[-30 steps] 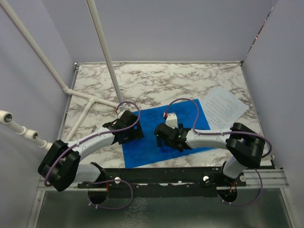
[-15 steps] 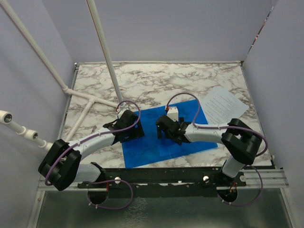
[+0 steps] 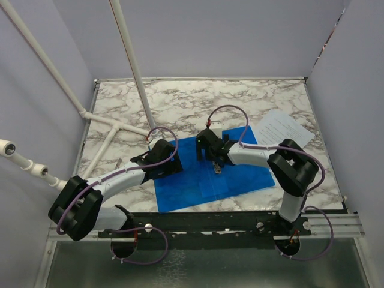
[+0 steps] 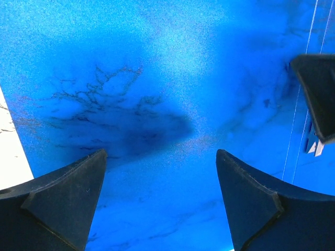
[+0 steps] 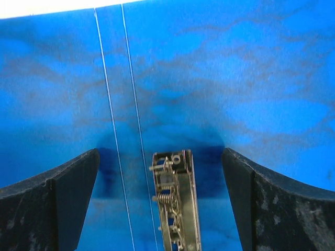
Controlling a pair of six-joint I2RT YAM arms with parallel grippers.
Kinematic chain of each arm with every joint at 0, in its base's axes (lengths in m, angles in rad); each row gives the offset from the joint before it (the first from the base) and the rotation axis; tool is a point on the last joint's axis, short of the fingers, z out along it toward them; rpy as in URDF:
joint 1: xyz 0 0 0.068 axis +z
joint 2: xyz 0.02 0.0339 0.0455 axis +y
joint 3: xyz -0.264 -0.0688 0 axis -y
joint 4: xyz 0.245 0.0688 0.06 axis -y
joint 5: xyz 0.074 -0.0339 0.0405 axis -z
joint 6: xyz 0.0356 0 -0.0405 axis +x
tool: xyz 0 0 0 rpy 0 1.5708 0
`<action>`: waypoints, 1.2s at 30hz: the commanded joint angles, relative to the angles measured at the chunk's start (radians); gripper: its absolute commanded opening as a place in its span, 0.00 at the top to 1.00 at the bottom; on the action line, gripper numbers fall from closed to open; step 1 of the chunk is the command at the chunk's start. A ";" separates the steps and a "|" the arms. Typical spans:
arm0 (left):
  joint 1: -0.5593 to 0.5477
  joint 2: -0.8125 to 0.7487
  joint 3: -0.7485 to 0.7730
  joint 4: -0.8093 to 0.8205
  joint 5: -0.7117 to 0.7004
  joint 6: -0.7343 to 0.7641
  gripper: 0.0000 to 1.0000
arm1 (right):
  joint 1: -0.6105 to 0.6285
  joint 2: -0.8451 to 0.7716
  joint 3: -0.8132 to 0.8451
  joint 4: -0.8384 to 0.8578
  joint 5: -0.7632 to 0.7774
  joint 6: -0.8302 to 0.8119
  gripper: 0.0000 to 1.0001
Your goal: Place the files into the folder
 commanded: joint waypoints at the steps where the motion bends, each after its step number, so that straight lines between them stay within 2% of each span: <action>1: -0.003 0.044 -0.072 -0.107 -0.008 -0.008 0.12 | -0.051 0.149 -0.030 -0.113 -0.143 -0.024 0.00; 11: -0.003 0.039 -0.077 -0.101 -0.013 -0.016 0.12 | -0.087 0.209 0.063 -0.124 -0.197 -0.054 0.00; 17: -0.003 0.037 -0.085 -0.088 -0.009 -0.024 0.12 | -0.079 0.143 -0.031 -0.095 -0.243 -0.037 0.00; 36: -0.003 0.017 -0.088 -0.049 -0.021 -0.044 0.13 | 0.122 -0.025 -0.248 -0.232 -0.089 0.168 0.00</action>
